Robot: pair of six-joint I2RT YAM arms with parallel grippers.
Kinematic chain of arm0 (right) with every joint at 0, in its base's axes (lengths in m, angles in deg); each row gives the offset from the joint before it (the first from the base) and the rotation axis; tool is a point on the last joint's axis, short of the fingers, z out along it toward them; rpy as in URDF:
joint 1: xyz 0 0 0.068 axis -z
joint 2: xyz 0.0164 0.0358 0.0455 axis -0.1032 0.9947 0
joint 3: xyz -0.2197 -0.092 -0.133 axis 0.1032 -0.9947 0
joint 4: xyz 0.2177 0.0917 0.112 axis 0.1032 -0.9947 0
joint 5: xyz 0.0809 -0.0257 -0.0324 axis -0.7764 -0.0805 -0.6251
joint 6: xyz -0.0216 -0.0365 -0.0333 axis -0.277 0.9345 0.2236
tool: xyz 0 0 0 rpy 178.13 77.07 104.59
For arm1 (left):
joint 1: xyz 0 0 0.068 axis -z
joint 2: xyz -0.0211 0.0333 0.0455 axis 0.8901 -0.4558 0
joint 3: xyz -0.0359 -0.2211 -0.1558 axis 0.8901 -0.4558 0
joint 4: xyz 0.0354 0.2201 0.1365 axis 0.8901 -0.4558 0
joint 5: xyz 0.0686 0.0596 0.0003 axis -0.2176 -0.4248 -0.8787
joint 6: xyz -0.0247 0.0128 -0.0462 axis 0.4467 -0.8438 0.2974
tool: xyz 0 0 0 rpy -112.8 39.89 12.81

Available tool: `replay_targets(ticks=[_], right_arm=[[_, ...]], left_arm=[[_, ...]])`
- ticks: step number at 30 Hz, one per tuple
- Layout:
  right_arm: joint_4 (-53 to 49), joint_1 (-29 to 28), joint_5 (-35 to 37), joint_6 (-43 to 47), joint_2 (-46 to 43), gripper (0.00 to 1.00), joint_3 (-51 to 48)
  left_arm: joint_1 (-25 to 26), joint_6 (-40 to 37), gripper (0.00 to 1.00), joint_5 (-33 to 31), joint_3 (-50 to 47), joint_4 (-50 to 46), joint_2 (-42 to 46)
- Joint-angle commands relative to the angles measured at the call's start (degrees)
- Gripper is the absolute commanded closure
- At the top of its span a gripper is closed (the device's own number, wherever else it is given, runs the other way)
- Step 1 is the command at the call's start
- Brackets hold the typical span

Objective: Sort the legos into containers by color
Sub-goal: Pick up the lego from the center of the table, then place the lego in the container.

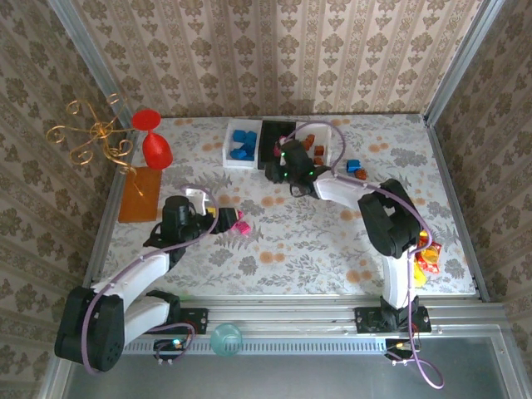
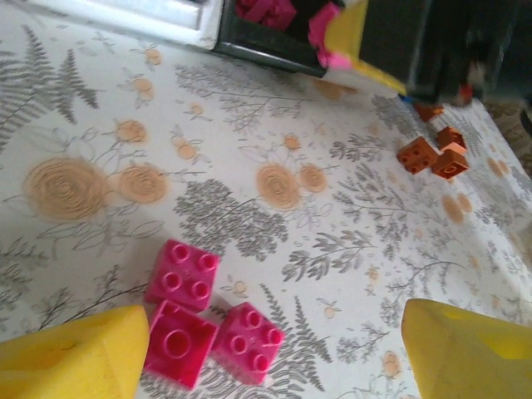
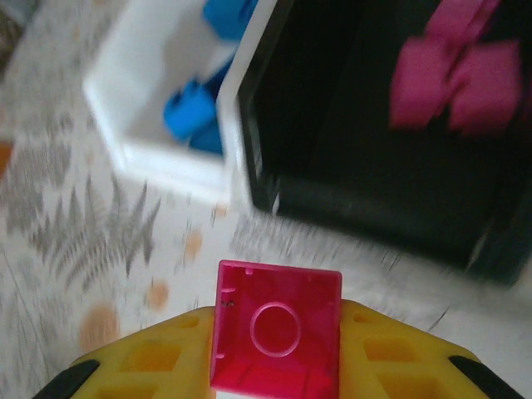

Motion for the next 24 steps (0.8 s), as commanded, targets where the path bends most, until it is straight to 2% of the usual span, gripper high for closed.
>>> replay_targets(ticks=[1, 5, 8, 13, 17, 24], right_arm=[[1.04, 2.45, -2.61, -3.62, 2.60, 0.69, 5.08], [-1.52, 4.71, -1.74, -4.51, 8.23, 0.67, 13.26], [-5.28, 6.21, -4.01, -5.72, 14.24, 0.64, 22.62], [-12.67, 7.06, -5.84, -4.60, 18.82, 0.48, 34.48], [-9.88, 7.21, -5.76, -3.19, 11.98, 0.39, 28.22], [-4.24, 7.04, -6.22, 2.84, -7.66, 0.30, 1.91]], left_arm=[[1.61, 0.78, 0.19, -0.64, 2.64, 0.05, 0.14], [3.39, 0.93, 0.19, -1.40, 3.57, 0.20, -0.78], [4.55, 0.90, 0.19, -1.74, 4.22, 0.15, -1.36], [5.76, 0.86, 0.19, -2.23, 4.59, -0.46, -1.24], [6.14, 0.78, 0.19, -2.80, 4.17, -0.70, -0.72], [6.10, 0.23, 0.19, -3.06, 4.49, -1.09, -1.14]])
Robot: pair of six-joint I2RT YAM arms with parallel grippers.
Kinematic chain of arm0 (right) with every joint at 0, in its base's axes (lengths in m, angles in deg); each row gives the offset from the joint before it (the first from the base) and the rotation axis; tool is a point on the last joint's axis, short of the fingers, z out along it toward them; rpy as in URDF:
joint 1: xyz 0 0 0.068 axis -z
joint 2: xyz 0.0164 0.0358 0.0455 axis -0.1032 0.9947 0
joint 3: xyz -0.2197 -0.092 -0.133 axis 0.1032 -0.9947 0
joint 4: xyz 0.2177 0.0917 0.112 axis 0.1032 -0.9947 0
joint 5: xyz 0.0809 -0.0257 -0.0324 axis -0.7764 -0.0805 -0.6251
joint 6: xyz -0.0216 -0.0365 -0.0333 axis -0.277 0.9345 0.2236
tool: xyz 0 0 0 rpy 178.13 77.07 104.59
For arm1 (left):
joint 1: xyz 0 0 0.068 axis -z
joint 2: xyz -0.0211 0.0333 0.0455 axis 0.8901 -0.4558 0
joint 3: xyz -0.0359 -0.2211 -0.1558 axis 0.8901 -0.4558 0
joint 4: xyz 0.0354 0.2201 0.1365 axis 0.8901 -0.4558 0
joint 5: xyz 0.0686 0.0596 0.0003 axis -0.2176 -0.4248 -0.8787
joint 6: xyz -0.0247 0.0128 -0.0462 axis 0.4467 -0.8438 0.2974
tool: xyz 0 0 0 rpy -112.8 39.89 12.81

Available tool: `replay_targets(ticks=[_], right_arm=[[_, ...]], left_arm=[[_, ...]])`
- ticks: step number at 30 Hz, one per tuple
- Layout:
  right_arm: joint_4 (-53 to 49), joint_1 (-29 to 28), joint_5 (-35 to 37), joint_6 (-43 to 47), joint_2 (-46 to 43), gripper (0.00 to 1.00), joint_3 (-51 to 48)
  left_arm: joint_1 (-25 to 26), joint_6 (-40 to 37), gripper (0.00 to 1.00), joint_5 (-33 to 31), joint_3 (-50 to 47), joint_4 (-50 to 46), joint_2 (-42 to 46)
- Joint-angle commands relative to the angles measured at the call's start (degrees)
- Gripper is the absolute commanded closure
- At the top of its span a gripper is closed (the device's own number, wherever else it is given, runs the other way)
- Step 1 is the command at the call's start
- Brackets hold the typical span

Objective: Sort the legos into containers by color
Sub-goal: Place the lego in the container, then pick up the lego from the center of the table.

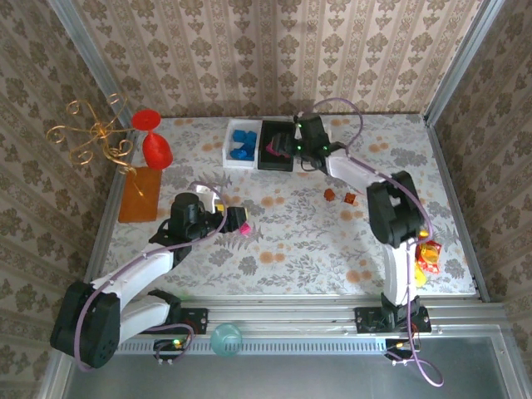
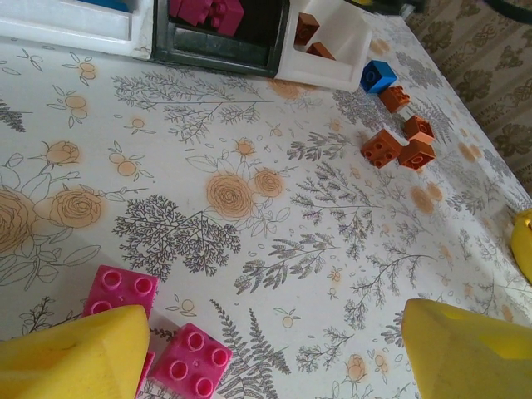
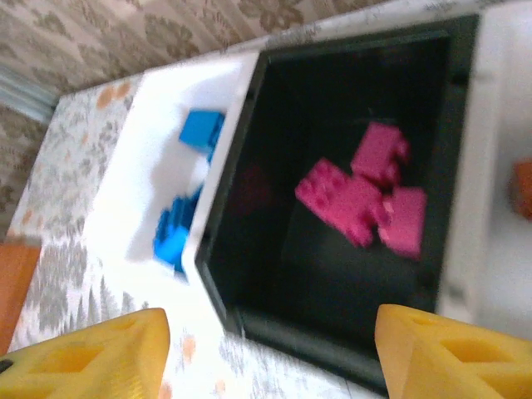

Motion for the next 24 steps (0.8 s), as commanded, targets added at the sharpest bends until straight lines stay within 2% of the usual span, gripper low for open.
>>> replay_targets(ticks=[1, 4, 7, 10, 18, 24], right_arm=[[2.25, -0.07, 0.08, 5.19, -10.70, 0.29, -9.95], [1.49, -0.22, 0.78, 8.23, -18.28, 0.27, -21.08], [-0.84, -0.22, 3.15, 10.49, -24.16, 0.24, -28.32], [-1.26, 0.02, 4.57, 10.72, -27.86, 0.22, -33.21], [2.57, 0.46, 3.48, 7.44, -30.51, 0.20, -38.69], [3.01, 0.46, 1.87, 6.93, -29.01, 0.20, -38.11]], left_arm=[[0.35, -0.20, 0.19, -0.93, 2.10, -1.68, -0.03], [0.32, -1.96, 0.19, -4.01, 3.74, -6.97, -0.95], [0.28, -4.95, 0.19, -6.90, 6.75, -14.06, -3.67], [2.77, -7.81, 0.20, -11.28, 10.06, -20.75, -6.66], [4.23, -7.67, 0.26, -17.42, 10.68, -29.42, -8.76], [4.23, -7.69, 0.32, -18.48, 11.90, -29.82, -14.07]])
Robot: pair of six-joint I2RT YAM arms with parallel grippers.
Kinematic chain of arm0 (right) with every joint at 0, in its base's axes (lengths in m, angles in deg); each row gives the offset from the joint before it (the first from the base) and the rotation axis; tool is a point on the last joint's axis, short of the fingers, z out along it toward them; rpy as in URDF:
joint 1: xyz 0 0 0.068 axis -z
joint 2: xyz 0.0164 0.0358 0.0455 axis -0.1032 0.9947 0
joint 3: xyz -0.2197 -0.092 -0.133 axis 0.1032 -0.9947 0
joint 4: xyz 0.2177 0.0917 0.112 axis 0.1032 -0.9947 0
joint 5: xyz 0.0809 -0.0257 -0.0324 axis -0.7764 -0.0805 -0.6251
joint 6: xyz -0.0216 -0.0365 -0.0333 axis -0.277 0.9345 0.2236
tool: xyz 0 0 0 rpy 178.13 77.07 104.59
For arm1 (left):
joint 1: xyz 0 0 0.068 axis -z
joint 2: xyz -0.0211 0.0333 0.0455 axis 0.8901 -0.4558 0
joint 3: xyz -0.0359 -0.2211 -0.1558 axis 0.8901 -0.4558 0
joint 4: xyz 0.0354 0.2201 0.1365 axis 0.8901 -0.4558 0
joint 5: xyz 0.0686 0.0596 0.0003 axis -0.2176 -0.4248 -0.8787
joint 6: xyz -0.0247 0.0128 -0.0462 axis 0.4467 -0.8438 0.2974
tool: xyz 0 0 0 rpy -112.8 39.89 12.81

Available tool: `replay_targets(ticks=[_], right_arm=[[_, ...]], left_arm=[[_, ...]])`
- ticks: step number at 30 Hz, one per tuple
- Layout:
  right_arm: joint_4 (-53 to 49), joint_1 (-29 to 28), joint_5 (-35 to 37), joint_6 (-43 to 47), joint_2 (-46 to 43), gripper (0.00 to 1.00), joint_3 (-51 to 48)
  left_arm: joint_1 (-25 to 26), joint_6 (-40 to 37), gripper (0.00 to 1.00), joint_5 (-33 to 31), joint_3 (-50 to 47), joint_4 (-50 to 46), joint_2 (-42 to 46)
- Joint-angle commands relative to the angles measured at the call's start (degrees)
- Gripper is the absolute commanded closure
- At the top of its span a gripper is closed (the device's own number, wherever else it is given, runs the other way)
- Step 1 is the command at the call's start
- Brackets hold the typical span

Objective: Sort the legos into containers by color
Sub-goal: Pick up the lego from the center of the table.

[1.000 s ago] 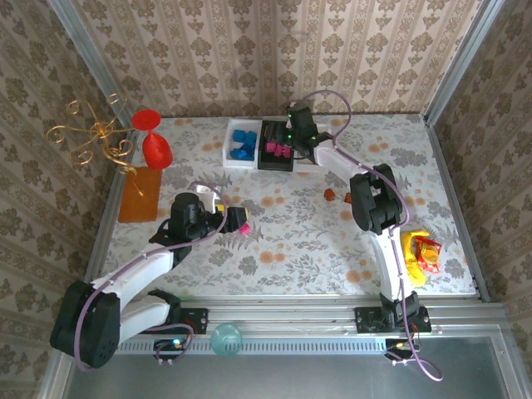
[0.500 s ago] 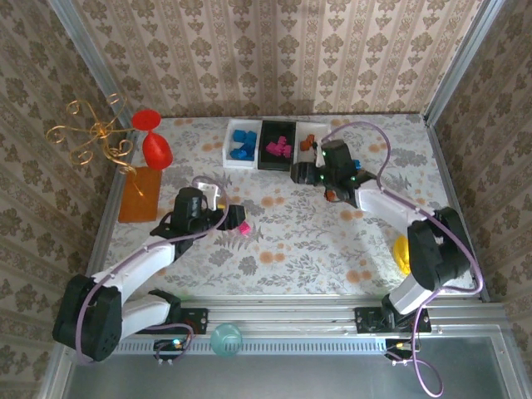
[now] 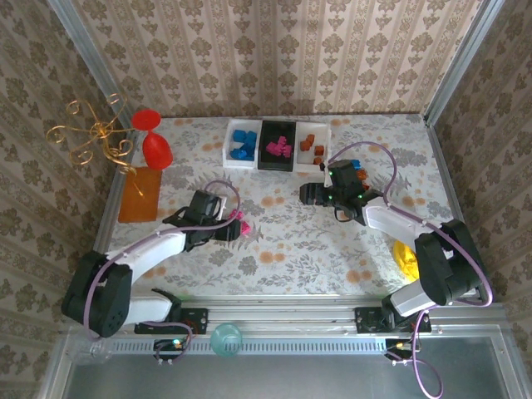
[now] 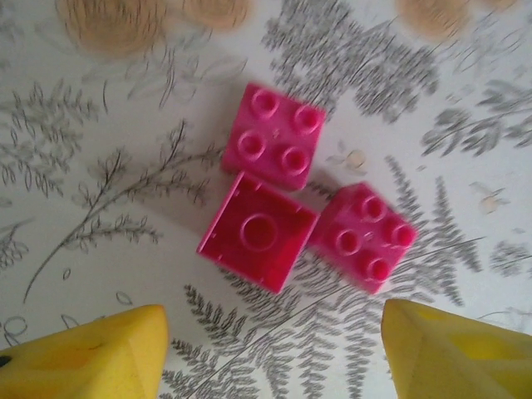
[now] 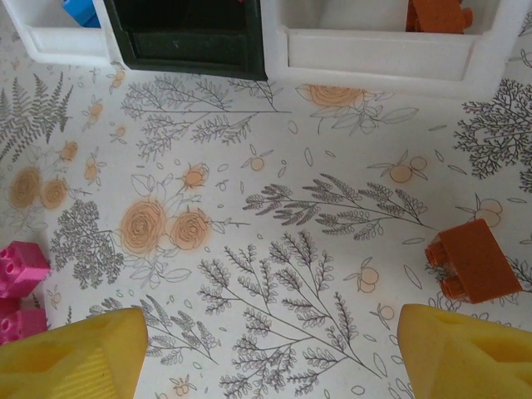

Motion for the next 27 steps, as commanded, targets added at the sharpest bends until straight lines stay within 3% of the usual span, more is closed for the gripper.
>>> replay_targets(ticks=[1, 18, 23, 27], right_arm=[[1.84, 0.26, -0.76, -1.07, -0.12, 0.19, 0.01], [1.33, 0.70, -0.26, -1.49, -5.03, 0.18, -3.54], [1.36, 0.70, -0.76, -2.17, -5.50, 0.18, -4.42], [1.47, 0.70, -0.98, -2.65, -7.81, 0.18, -5.04]], left_arm=[[0.43, -1.24, 0.33, -2.28, 2.55, -2.64, -2.82], [0.43, -3.13, 0.55, -2.61, 8.71, 4.77, -15.97], [1.07, -1.66, 0.61, -2.46, 7.41, 6.06, -15.15], [3.13, -0.24, 0.63, -5.57, 6.78, 5.17, -8.63]])
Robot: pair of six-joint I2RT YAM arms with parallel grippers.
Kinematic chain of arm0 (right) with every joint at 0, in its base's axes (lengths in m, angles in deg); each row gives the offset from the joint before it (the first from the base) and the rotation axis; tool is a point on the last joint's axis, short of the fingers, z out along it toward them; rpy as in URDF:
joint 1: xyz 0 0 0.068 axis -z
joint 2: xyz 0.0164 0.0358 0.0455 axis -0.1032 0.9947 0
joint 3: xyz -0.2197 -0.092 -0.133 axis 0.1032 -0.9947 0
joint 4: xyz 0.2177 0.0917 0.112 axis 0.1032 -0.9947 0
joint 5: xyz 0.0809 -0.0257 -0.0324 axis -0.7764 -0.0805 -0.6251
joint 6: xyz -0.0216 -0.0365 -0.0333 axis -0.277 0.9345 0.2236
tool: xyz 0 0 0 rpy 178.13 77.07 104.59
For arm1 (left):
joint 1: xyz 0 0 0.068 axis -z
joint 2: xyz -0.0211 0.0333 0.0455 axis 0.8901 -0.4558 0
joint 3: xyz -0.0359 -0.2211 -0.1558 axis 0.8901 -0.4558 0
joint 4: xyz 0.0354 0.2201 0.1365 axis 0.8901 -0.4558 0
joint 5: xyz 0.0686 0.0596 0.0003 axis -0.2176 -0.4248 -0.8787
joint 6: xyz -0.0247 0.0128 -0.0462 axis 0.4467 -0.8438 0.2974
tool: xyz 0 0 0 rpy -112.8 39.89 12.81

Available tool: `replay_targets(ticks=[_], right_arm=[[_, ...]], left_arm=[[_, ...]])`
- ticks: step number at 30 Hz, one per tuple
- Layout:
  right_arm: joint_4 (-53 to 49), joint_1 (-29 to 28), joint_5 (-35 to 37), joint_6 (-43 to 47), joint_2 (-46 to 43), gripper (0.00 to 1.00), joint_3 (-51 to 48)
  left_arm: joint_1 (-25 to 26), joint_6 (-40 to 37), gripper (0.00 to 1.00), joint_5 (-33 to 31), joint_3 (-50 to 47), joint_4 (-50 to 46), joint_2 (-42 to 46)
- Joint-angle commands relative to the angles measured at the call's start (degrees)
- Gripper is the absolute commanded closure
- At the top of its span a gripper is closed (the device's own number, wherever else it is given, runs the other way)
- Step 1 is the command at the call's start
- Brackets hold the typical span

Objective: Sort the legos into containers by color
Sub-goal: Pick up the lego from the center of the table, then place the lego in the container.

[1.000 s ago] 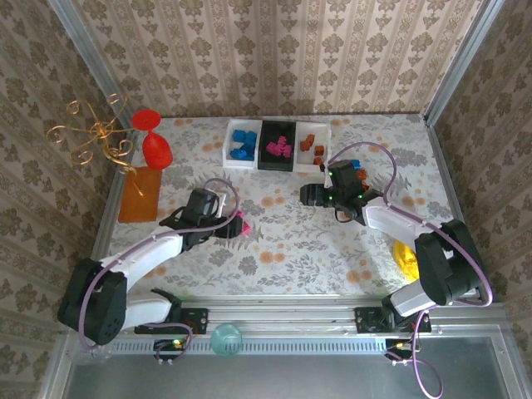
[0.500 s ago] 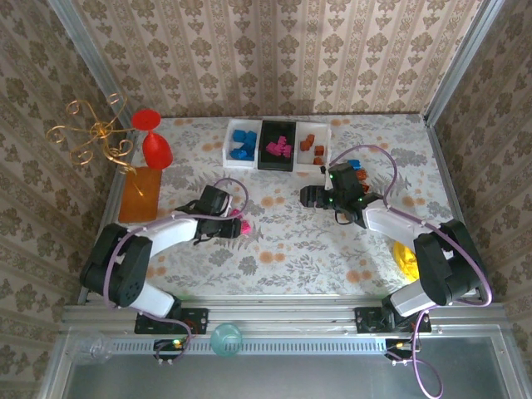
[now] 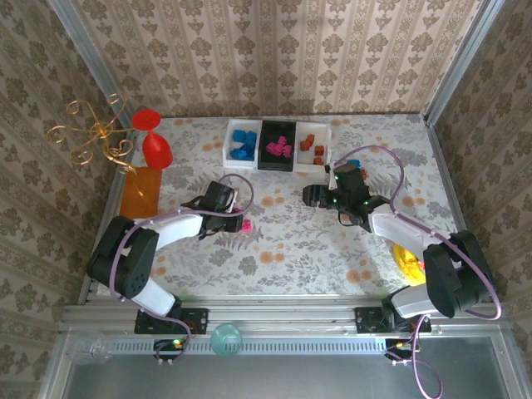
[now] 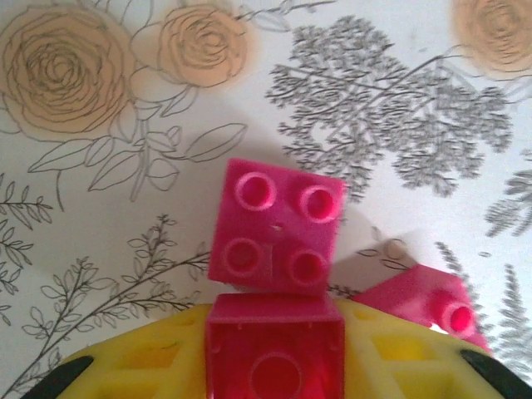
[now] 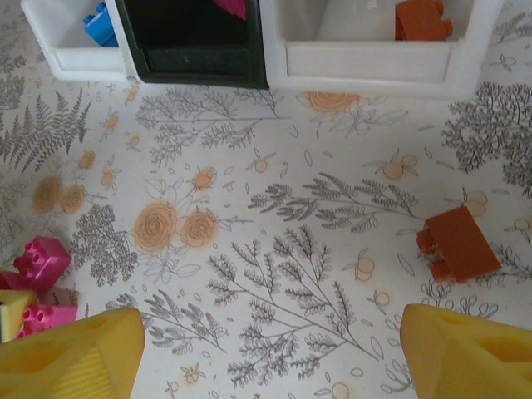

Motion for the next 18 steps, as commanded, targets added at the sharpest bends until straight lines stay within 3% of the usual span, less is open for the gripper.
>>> replay_targets(ticks=[1, 4, 7, 14, 18], right_arm=[[0.00, 0.26, -0.68, -1.39, -3.02, 0.18, -1.00], [0.77, 0.27, -0.50, -1.90, -3.66, 0.18, -1.59], [1.79, 0.27, -0.41, -2.62, -4.26, 0.18, -2.05], [2.39, 0.27, 0.63, -3.66, -7.56, 0.18, -4.24], [1.65, 0.27, 0.22, -4.42, -10.11, 0.18, -5.79]], left_arm=[[1.95, 1.84, 0.63, -2.81, -0.63, 0.95, 6.96], [2.64, 3.03, 0.62, -2.25, -0.26, 4.71, 10.57], [2.64, 2.95, 0.61, -1.38, 3.76, 7.07, 8.44], [2.55, 0.73, 0.61, 1.64, 24.57, 7.80, -9.33], [2.13, -0.72, 0.61, 0.19, 38.18, 6.83, -21.63]])
